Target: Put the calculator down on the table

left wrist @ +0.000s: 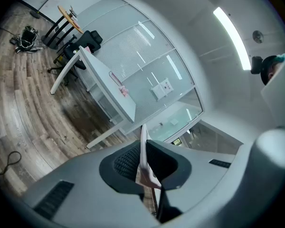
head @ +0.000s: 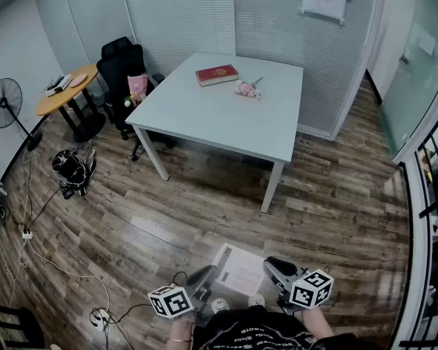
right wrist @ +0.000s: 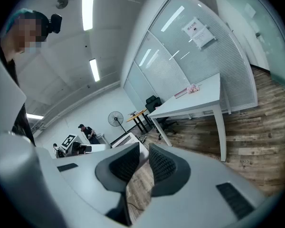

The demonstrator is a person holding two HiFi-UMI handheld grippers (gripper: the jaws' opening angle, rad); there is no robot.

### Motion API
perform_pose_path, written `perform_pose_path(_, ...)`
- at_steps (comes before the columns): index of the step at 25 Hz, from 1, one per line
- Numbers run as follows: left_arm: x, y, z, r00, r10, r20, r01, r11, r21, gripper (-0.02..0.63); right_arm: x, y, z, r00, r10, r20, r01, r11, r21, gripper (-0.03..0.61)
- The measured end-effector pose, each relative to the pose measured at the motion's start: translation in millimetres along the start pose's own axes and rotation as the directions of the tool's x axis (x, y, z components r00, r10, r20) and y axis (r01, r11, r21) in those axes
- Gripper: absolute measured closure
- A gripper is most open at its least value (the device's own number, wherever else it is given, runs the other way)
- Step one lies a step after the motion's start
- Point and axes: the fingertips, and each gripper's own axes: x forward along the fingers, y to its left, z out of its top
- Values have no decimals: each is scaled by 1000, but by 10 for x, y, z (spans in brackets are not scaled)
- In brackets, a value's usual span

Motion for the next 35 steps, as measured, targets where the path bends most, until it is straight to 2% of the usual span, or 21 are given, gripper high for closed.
perform_pose_path(15,5,-40,29,1000,-9,-4,9,1000,24,561,-52,23,13,999,-37,15,37,999,-26,507)
perform_pose_path(28,-375,312,136,999,-20,-28,21,999,33,561,288,297,-250,992,-85,94,80,995,56,505)
perform_pose_path(35,-337,400,237,999,-2,-36,3,1000,18,561,437,248,-206,994,-91,68,85,993,84,506)
